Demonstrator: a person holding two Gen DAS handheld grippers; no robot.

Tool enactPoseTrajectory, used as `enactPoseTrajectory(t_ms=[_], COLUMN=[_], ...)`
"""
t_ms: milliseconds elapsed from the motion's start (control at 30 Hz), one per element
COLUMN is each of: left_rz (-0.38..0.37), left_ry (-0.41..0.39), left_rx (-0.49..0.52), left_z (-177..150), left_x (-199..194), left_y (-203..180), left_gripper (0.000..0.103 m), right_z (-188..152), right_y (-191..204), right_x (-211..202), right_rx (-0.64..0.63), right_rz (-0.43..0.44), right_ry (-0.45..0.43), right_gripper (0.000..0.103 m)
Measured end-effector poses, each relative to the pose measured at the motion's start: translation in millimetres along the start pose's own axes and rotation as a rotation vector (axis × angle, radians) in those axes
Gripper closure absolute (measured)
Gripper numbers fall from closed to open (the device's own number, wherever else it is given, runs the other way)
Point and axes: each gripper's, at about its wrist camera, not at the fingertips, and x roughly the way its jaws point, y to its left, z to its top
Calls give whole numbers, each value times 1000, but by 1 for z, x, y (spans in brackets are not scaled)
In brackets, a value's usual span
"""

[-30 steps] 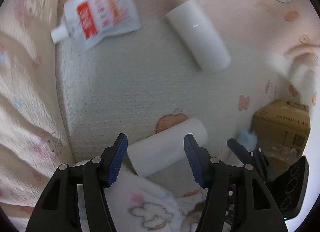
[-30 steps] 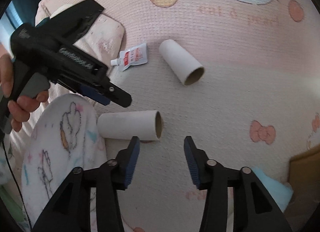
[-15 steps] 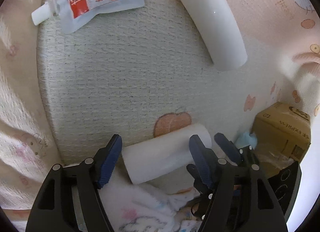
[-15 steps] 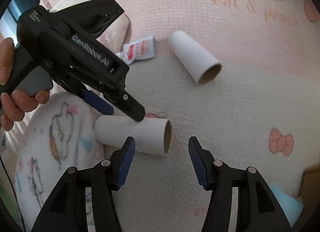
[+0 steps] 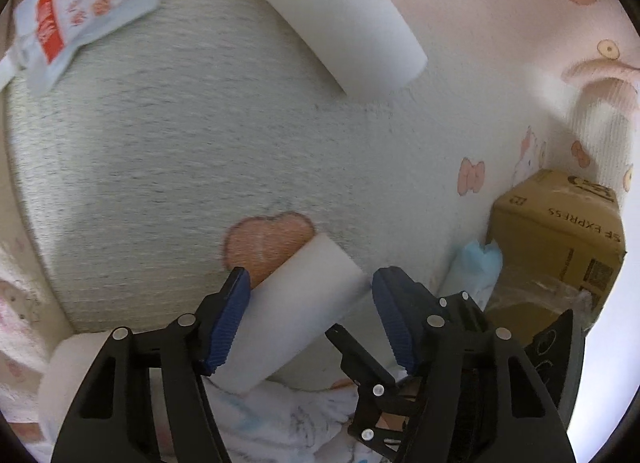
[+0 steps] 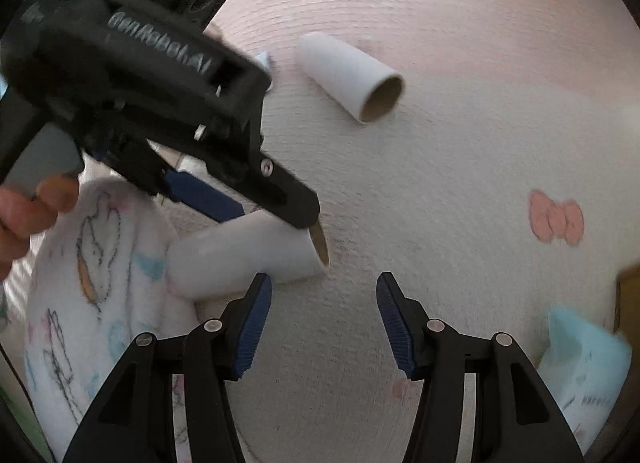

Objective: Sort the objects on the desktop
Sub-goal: 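Grasp a lying paper tube with the right gripper while the left gripper grasps another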

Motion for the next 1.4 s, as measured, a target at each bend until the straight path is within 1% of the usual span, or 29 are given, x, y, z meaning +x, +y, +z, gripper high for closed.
enactPoseTrajectory(t_ms=[133, 267, 333, 400, 467, 500, 533, 567, 700, 800, 900, 1000, 1067, 1267, 1333, 1400], left_rz=[-26, -50, -66, -118, -175, -181, -178, -175, -207, -221, -231, -256, -271, -285, -290, -297], left_ry=[-8, -52, -68, -63, -45, -45, -55, -68, -100, -117, -140, -161, -193, -272, -285, -280], left_rx=[-13, -11, -13, -23, -58, -72, -81, -87, -102, -91, -93, -100, -113, -124, -136, -142], left_z=[-2, -5, -6, -7, -9, -9, -10, -12, -19, -22, -27, -35, -40, -48, -51, -54], left_x=[3, 4, 3, 8, 18, 22, 26, 27, 30, 30, 34, 39, 40, 46, 48, 51], left_y=[2, -1, -3, -7, -10, -13, -15, -18, -22, -24, -25, -24, -24, -29, -31, -34], left_gripper=[39, 46, 47, 51, 52, 52, 52, 52, 53, 53, 53, 53, 54, 55, 55, 55], right_z=[-6, -8, -8, -7, -6, -6, -8, -9, -15, -16, -20, -26, -33, -56, -61, -63], right_y=[-10, -14, -15, -15, -13, -12, -12, -12, -24, -26, -30, -33, -34, -34, -34, -34], right_x=[-3, -8, -14, -22, -23, -23, -22, -21, -27, -30, -32, -35, -39, -52, -55, -56], right_rx=[49, 59, 65, 75, 68, 61, 50, 46, 80, 85, 127, 156, 173, 223, 225, 212], right_rz=[17, 37, 54, 80, 76, 68, 37, 25, 59, 61, 69, 64, 61, 60, 62, 56], right_ry=[4, 3, -13, -29, -20, -10, -1, 7, 6, 14, 28, 28, 31, 29, 32, 39], right_gripper=[51, 51, 51, 51, 51, 51, 51, 52, 56, 57, 57, 57, 57, 56, 57, 57])
